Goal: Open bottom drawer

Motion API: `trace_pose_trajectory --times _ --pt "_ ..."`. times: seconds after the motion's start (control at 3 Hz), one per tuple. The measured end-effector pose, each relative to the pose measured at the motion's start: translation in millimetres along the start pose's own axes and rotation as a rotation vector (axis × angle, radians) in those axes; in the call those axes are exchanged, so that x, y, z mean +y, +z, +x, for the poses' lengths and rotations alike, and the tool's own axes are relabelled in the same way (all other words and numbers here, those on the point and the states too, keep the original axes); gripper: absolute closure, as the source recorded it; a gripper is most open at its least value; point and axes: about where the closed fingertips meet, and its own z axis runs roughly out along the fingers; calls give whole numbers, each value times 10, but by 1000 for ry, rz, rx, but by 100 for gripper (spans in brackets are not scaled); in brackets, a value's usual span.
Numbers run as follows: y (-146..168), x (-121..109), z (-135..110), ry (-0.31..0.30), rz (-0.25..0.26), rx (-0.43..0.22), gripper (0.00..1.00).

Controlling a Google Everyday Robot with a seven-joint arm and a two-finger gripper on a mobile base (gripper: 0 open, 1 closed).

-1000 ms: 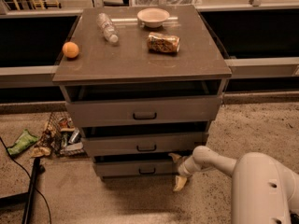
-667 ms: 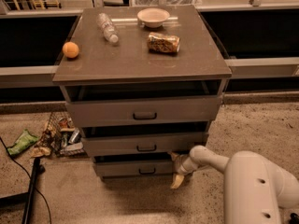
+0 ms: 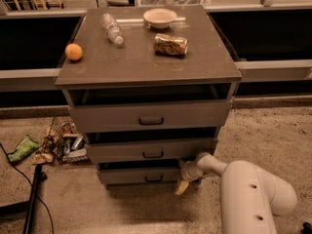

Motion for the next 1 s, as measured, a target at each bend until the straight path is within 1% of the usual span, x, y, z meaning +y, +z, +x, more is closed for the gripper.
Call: trace_pose_trajectory --times 0.33,0.67,1.0 --pt "157 15 3 29 -21 -5 18" --pt "156 81 -80 26 -36 -11 42" --pt "14 318 -227 14 -78 -35 73"
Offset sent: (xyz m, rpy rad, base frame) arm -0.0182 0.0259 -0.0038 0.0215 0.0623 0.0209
